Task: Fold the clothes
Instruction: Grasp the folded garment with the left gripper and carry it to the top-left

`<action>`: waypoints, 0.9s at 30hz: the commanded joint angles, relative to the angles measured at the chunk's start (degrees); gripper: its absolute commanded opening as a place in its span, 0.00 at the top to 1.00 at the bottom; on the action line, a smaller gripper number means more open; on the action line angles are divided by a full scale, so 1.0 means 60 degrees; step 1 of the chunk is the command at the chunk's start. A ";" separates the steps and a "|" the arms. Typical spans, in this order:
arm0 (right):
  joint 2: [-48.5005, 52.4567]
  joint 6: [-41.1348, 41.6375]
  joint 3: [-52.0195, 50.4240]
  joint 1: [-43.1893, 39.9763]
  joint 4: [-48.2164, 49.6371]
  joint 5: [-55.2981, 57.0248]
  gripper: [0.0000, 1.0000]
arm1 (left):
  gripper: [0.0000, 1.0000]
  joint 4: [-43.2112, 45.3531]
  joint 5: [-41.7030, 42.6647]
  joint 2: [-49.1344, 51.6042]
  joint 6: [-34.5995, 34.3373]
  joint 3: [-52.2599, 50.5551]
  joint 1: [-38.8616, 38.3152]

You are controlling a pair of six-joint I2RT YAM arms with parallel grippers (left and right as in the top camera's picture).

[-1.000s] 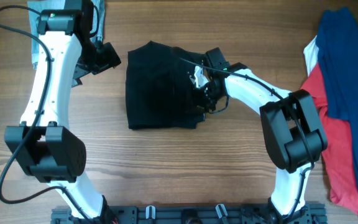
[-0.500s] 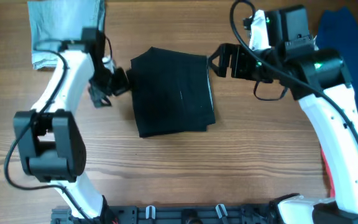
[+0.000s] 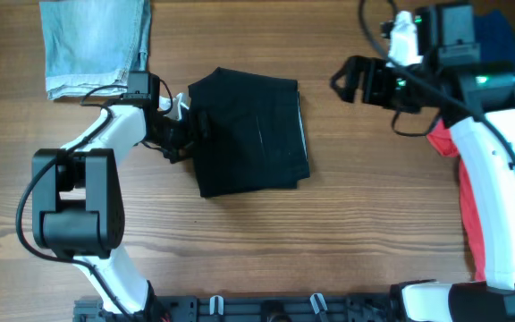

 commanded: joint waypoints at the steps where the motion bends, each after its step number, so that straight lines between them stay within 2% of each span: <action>1: 0.0000 -0.0586 -0.0025 -0.0820 -0.0331 -0.0087 0.00 | 0.43 0.0557 -0.0175 0.1060 0.0033 -0.0306 -0.0546; 2: 0.0000 -0.0743 -0.0025 -0.0962 -0.0452 -0.0080 0.00 | 0.68 0.0856 -0.0248 0.1078 -0.0138 -0.0306 -0.0692; 3: 0.0000 -0.0947 -0.0025 -0.1067 -0.0543 -0.0080 0.00 | 0.86 0.1169 -0.0295 0.1078 -0.0157 -0.0306 -0.0790; 4: 0.0000 -0.1075 -0.0025 -0.1122 -0.0627 -0.0066 0.00 | 0.96 0.1494 -0.0583 0.1078 -0.0273 -0.0306 -0.0878; 6: 0.0000 -0.1297 -0.0025 -0.1129 -0.0747 -0.0004 0.00 | 0.96 0.2532 -0.1450 0.1071 -0.0331 -0.0200 -0.0911; 8: 0.0000 -0.1443 -0.0025 -0.1129 -0.0860 0.0029 0.00 | 0.96 0.2852 -0.1555 0.1075 -0.0255 0.0408 -0.0707; 11: 0.0000 -0.1439 -0.0025 -0.1129 -0.1126 0.0466 0.00 | 0.96 0.2903 -0.2157 0.1075 -0.0051 0.1657 -0.0444; 16: 0.0000 -0.1439 -0.0025 -0.1129 -0.1650 0.0889 0.00 | 0.96 0.2954 -0.3264 0.1075 0.1045 0.3803 -0.0004; 21: 0.0000 -0.1406 -0.0025 -0.1129 -0.2255 0.0958 0.00 | 0.96 0.3916 -0.4062 0.1075 0.1683 0.4382 0.0692; 27: 0.0000 -0.1399 -0.0025 -0.1129 -0.2954 0.0958 0.00 | 0.96 0.5745 -0.4670 0.1075 0.1708 0.4408 0.1341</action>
